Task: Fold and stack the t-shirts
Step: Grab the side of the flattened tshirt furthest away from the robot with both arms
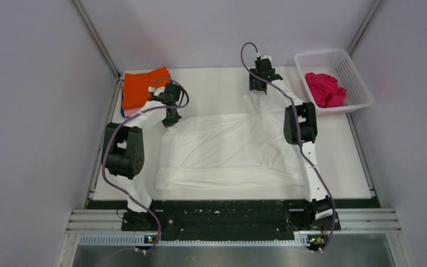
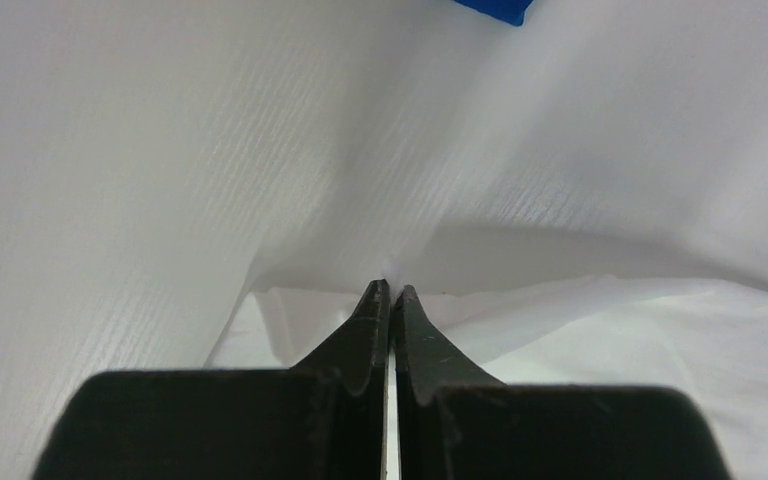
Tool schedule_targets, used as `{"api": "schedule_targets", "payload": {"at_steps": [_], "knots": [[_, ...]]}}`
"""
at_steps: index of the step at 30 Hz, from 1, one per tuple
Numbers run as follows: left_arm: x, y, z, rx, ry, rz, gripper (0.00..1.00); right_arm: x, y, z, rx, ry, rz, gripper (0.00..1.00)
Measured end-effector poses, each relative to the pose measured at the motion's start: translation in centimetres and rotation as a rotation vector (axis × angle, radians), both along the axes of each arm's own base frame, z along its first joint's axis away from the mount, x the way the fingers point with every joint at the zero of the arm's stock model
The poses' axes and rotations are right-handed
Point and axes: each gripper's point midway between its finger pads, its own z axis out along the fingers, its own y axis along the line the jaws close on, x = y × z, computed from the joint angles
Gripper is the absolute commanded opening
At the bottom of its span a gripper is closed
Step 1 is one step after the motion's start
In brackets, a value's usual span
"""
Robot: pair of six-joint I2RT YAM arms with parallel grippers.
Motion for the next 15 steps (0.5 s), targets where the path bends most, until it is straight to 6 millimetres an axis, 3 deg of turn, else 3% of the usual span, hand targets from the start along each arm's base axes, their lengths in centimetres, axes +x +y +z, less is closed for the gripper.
{"api": "schedule_targets", "payload": {"at_steps": [6,9,12,15], "knots": [[-0.4,0.1,0.1,-0.001,-0.001,0.0,0.0,-1.5,-1.2,-0.1,-0.02,0.014,-0.047,0.52],[-0.5,0.1,0.3,-0.002,-0.005,0.0,0.0,-3.2,-2.2,-0.2,-0.03,0.036,-0.097,0.35],[-0.5,0.1,0.3,-0.002,-0.006,0.0,0.0,-4.7,-2.8,-0.3,-0.019,0.043,-0.143,0.1],[-0.5,0.1,0.3,-0.002,-0.006,0.0,0.0,-5.1,-3.1,-0.3,-0.001,0.033,-0.178,0.0]]}}
